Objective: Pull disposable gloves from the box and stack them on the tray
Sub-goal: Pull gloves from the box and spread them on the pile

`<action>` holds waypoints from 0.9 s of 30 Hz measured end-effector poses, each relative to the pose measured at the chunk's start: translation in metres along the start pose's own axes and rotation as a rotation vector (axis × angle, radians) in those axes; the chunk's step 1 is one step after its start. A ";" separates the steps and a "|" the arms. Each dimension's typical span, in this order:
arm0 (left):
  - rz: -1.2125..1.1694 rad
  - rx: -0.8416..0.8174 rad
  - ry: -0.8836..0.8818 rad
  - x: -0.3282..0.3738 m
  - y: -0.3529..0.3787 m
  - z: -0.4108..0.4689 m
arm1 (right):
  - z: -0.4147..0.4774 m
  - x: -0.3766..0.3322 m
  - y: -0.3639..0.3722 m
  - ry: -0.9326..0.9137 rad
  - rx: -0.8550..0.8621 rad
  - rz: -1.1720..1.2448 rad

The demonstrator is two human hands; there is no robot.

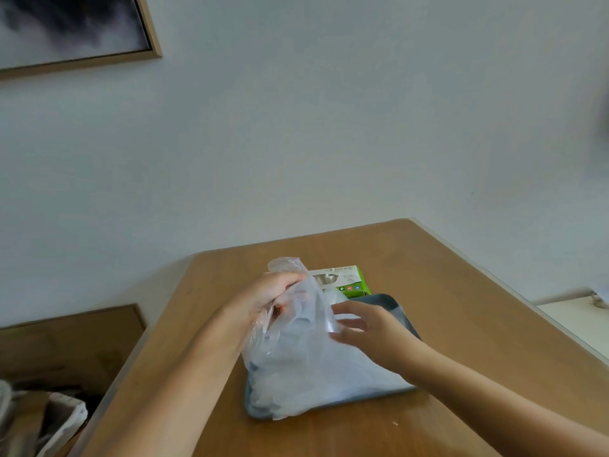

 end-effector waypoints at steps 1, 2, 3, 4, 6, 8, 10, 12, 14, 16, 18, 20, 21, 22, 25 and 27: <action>-0.004 -0.007 -0.006 -0.002 0.002 0.001 | 0.002 -0.005 -0.008 -0.020 0.061 0.026; 0.027 -0.015 0.007 -0.001 0.002 0.002 | 0.005 -0.009 -0.017 -0.038 0.123 0.075; 0.117 -0.014 0.032 -0.001 0.001 0.001 | 0.008 -0.010 -0.026 -0.036 0.176 0.149; 0.219 -0.007 0.054 -0.001 -0.001 0.000 | 0.011 -0.009 -0.036 -0.005 0.210 0.242; 0.366 -0.048 0.079 -0.005 -0.001 0.001 | 0.015 -0.003 -0.049 0.083 0.221 0.330; 0.414 -0.139 0.091 -0.013 0.004 0.004 | 0.018 0.009 -0.053 0.152 0.171 0.245; 0.502 -0.196 0.148 -0.019 0.008 0.010 | 0.018 0.024 -0.053 0.196 0.093 0.060; 0.630 -0.203 0.208 -0.023 0.009 0.019 | 0.015 0.036 -0.054 0.204 0.033 -0.157; 0.698 -0.184 0.216 -0.030 0.007 0.030 | 0.011 0.048 -0.054 0.182 0.005 -0.340; 0.743 -0.142 0.212 -0.035 0.002 0.041 | 0.009 0.053 -0.055 0.136 0.008 -0.467; 0.792 -0.100 0.222 -0.039 -0.002 0.050 | 0.007 0.054 -0.054 0.094 0.004 -0.594; 0.807 -0.042 0.232 -0.041 -0.006 0.056 | 0.005 0.052 -0.055 0.033 0.032 -0.736; 0.805 0.009 0.236 -0.040 -0.008 0.058 | 0.004 0.049 -0.055 -0.017 0.058 -0.827; 0.809 0.087 0.265 -0.036 -0.013 0.059 | 0.003 0.045 -0.054 -0.072 0.083 -0.909; 0.849 0.401 0.486 -0.005 -0.023 0.044 | 0.001 0.049 -0.051 -0.120 0.110 -1.009; 0.736 0.448 0.666 0.014 -0.008 0.020 | 0.000 0.051 -0.051 -0.109 0.115 -1.016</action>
Point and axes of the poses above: each hand's wrist, its own z-axis towards the middle knuckle, its own y-axis out of the palm, x = y × z, the point moved 10 cm from there along z, towards the middle knuckle, and after that the axes turned 12 degrees about x, right-handed, at the moved point
